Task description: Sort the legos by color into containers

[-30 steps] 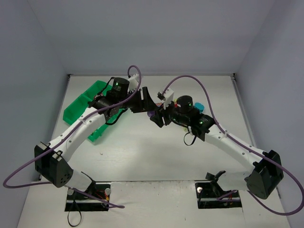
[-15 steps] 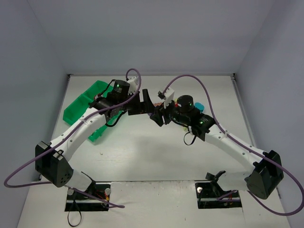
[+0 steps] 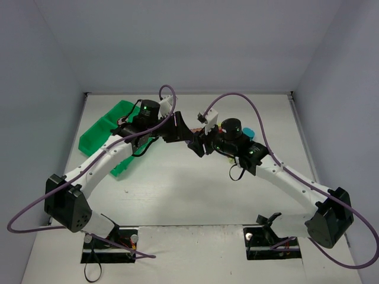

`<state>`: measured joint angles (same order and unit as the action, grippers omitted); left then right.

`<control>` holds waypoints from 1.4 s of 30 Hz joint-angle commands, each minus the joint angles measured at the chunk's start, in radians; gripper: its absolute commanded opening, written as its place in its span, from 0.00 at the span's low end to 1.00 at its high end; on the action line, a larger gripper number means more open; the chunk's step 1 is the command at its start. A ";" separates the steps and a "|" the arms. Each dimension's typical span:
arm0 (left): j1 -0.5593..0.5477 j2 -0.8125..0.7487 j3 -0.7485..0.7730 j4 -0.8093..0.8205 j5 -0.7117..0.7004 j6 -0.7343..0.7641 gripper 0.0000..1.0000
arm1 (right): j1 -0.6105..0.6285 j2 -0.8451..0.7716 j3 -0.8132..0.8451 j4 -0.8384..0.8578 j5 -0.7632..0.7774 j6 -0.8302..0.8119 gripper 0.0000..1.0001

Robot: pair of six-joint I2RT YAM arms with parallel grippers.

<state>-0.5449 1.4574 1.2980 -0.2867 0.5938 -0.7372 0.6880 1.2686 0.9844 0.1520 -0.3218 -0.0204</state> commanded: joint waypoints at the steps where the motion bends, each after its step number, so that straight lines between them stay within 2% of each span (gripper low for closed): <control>1: -0.006 -0.009 0.006 0.037 0.041 0.004 0.00 | 0.002 -0.023 0.036 0.136 0.009 0.000 0.12; 2: -0.003 -0.012 0.007 0.031 0.032 0.010 0.00 | -0.001 -0.023 0.034 0.138 0.015 0.000 0.18; 3: -0.001 -0.014 0.007 0.015 0.025 0.015 0.00 | -0.001 -0.021 0.031 0.136 0.020 0.002 0.35; 4: 0.003 -0.017 0.012 0.005 0.005 0.030 0.00 | -0.001 -0.020 0.030 0.135 0.026 0.004 0.45; 6: 0.028 -0.020 0.017 -0.028 -0.014 0.044 0.00 | -0.002 -0.018 0.028 0.118 0.056 0.008 0.62; 8: 0.072 -0.029 0.017 -0.055 -0.041 0.065 0.00 | -0.005 -0.020 0.027 0.100 0.108 0.011 0.74; 14: 0.207 -0.043 0.060 -0.150 -0.141 0.157 0.00 | -0.042 -0.048 0.005 0.073 0.170 0.045 0.90; 18: 0.295 -0.019 0.092 -0.198 -0.314 0.226 0.00 | -0.065 -0.066 -0.012 0.060 0.254 0.085 0.95; 22: 0.335 0.056 0.139 -0.200 -0.512 0.286 0.00 | -0.119 -0.051 -0.024 0.009 0.403 0.138 0.95; 24: 0.345 0.090 0.170 -0.183 -0.583 0.308 0.00 | -0.177 -0.035 -0.020 -0.015 0.417 0.181 0.95; 28: 0.368 0.217 0.230 -0.134 -0.655 0.352 0.08 | -0.251 -0.011 -0.018 -0.052 0.460 0.227 0.94; 35: 0.385 0.397 0.351 -0.117 -0.712 0.390 0.13 | -0.347 0.121 0.025 -0.089 0.543 0.290 0.93; 38: 0.385 0.449 0.397 -0.121 -0.718 0.403 0.20 | -0.396 0.184 0.053 -0.097 0.534 0.304 0.93; 39: 0.385 0.458 0.403 -0.120 -0.721 0.406 0.25 | -0.406 0.196 0.066 -0.098 0.526 0.303 0.93; 41: 0.385 0.478 0.414 -0.115 -0.736 0.415 0.26 | -0.432 0.233 0.077 -0.106 0.529 0.306 0.93; 42: 0.385 0.486 0.419 -0.115 -0.739 0.418 0.32 | -0.442 0.244 0.082 -0.108 0.520 0.309 0.93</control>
<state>-0.1677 1.9827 1.6489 -0.4484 -0.1024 -0.3515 0.2649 1.5078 1.0031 0.0223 0.1707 0.2638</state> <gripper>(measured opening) 0.326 0.933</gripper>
